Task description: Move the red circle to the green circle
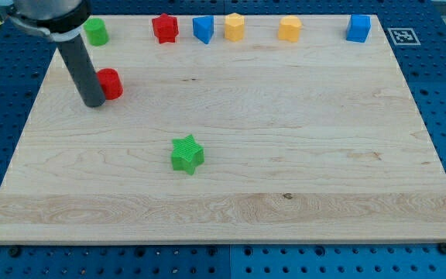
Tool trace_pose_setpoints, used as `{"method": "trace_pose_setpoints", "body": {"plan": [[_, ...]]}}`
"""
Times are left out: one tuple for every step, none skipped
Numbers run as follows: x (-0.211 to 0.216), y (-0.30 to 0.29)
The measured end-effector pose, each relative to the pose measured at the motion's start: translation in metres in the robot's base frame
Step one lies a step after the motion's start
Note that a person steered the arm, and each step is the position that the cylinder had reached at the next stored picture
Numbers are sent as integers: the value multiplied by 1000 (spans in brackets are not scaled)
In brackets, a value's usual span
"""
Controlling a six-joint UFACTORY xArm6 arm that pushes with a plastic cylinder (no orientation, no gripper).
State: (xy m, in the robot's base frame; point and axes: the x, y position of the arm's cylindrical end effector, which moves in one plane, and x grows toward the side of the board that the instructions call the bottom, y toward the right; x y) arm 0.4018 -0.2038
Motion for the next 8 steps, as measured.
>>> {"method": "trace_pose_setpoints", "body": {"plan": [[-9, 15], [-32, 16], [-34, 38], [-47, 42], [-54, 50], [-71, 51], [-92, 48], [-92, 72]]}}
